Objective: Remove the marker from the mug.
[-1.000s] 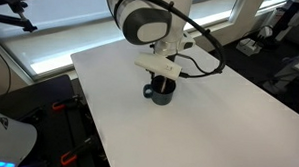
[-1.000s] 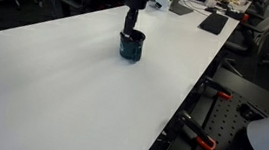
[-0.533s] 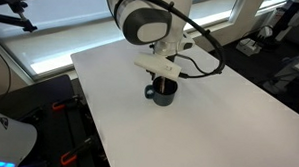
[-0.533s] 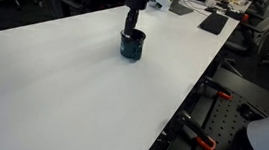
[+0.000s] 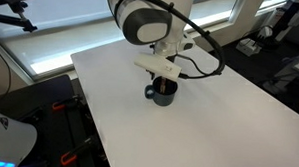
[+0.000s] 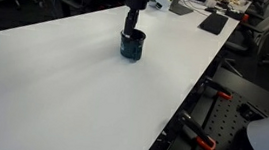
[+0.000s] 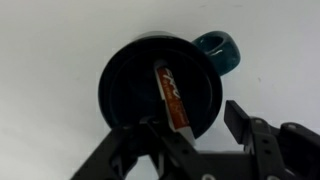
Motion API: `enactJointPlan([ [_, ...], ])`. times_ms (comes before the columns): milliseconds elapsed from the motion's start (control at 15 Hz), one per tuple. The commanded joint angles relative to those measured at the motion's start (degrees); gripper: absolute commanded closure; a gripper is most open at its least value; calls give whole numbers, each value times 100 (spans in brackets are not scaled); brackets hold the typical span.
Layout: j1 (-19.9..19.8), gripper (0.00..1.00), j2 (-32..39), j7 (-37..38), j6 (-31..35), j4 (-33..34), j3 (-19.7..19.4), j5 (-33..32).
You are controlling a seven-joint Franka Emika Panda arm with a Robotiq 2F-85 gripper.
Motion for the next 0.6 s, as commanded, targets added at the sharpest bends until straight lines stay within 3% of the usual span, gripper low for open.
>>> enactJointPlan([
  [0, -168, 36, -172, -357, -183, -9, 152, 368],
  [267, -186, 38, -188, -526, -189, 19, 142, 608],
  [533, -180, 46, -188, -495, -200, 52, 118, 671],
])
